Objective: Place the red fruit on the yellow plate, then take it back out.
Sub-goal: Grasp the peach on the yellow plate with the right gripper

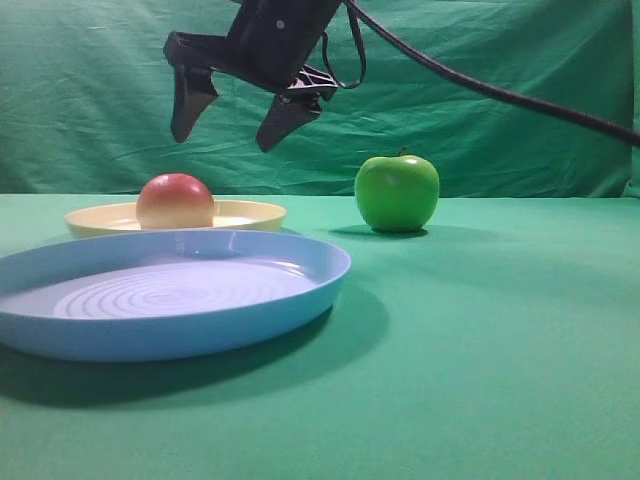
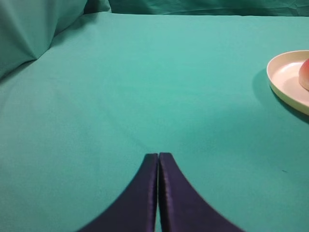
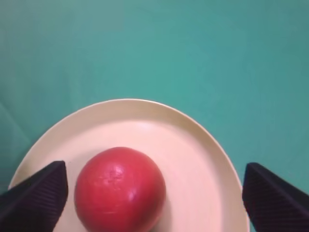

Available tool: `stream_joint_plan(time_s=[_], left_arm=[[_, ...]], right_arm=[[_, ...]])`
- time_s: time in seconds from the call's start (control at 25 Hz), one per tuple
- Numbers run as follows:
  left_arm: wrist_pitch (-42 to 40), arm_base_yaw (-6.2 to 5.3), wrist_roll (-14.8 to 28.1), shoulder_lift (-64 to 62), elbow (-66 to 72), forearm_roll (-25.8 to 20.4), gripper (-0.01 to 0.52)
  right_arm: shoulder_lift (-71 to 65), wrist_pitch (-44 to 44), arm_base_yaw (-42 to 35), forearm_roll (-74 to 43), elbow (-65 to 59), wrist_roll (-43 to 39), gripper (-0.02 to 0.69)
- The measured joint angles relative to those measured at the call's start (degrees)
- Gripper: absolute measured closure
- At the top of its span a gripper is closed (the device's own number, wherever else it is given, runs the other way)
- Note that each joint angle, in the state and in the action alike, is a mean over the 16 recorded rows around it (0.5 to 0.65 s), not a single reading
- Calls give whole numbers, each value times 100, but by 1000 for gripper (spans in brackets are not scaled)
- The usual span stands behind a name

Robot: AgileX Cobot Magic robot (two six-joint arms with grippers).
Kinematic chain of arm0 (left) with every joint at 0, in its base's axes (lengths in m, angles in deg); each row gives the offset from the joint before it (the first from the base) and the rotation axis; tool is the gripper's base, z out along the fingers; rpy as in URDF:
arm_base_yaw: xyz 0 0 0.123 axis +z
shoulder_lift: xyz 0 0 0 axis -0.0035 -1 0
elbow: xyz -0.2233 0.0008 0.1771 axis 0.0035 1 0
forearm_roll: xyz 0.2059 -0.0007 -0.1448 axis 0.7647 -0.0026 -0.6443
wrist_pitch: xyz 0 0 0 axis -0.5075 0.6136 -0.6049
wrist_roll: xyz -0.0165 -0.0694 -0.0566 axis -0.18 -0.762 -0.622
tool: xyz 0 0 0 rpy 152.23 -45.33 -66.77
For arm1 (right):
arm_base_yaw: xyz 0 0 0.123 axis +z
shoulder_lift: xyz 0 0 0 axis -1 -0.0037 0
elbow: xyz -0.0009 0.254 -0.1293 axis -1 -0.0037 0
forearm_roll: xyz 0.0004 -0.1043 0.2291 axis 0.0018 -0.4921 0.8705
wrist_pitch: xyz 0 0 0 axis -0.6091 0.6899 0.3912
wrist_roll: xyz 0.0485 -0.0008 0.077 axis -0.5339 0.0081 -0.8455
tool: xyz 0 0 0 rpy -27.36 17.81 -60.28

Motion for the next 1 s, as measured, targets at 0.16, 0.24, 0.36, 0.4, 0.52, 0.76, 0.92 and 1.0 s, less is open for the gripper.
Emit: stream_joint_plan(time_s=[0.16,0.24,0.36,0.4,0.52,0.76,0.92,1.0], left_arm=[[0,0,0,0,0,0,514],[0,0,0,0,0,0,514],[0,0,0,0,0,0,514],[0,0,0,0,0,0,514],[0,0,0,0,0,0,514],[0,0,0,0,0,0,514],[0,0,0,0,0,0,514],[0,0,0,0,0,0,514]], right_arm=[[-81,-72,12,299,3,402,20],[-135,-97,14,448,5,607,20],[-234,-84,14,651,7,911,20],[-271,-62,14,713,8,998,20],[-393,23,14,863,10,1195,28],[-612,195,14,1046,15,1402,62],[-700,277,14,1103,21,1449,132],[-731,285,14,1120,24,1461,186]])
